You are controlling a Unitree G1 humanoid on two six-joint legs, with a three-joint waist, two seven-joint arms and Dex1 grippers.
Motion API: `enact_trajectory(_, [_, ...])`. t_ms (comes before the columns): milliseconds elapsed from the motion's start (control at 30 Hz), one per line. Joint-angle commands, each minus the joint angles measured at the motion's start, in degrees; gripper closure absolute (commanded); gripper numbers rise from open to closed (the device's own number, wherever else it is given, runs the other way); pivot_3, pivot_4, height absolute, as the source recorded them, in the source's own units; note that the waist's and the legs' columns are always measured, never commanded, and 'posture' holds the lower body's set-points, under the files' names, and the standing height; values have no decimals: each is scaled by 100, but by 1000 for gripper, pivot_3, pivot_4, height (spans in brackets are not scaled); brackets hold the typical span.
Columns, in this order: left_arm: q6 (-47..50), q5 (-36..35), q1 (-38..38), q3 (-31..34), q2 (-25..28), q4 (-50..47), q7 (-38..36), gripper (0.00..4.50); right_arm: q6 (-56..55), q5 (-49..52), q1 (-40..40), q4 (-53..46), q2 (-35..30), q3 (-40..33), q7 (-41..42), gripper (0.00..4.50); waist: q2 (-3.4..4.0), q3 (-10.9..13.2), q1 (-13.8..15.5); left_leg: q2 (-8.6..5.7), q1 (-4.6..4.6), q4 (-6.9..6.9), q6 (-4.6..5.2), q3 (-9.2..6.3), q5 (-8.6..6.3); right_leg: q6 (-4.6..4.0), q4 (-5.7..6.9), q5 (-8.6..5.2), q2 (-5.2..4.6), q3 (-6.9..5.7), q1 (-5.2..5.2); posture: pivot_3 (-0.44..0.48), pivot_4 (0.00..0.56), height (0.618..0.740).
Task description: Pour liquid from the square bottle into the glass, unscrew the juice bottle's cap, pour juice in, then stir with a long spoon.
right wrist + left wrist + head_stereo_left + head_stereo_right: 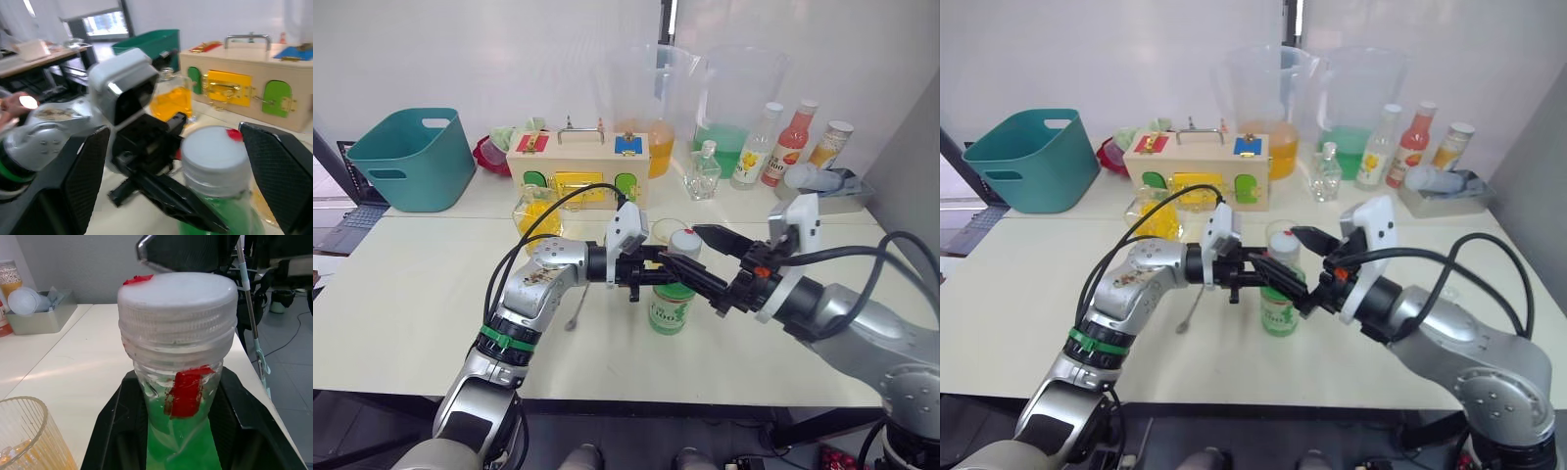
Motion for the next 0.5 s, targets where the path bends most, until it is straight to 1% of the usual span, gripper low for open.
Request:
enact_trajectory(33, [-59, 30, -44, -3, -23, -77, 11, 3242, -167, -723, -7, -414, 58, 340, -315, 34, 1, 0, -6, 0, 1, -1, 0, 0, 0, 0, 1, 0, 0, 0, -1, 0, 150, 740])
enact_trajectory(233, [-28, 20, -17, 5, 4, -131, 9, 3242, -173, -1098, 103, -459, 338, 447, -721, 34, 0, -1, -3, -1, 1, -1, 0, 0, 0, 0, 0, 0, 0, 1, 0, 0, 150, 740])
enact_trajectory(367, [-64, 34, 0, -31, 65, -160, -86, 3242, -21, -1141, 94, -498, 328, 438, -929, 34, 0, -1, -8, 0, 1, -2, 0, 0, 0, 0, 1, 0, 0, 0, -1, 0, 150, 740])
enact_trajectory(500, [-59, 26, 26, -35, 80, -196, -112, 3242, 118, -1186, 7, -475, 270, 485, -963, 34, 0, -1, -15, 1, 1, -2, 0, 0, 0, 0, 1, 0, 1, 0, -2, 0, 150, 740])
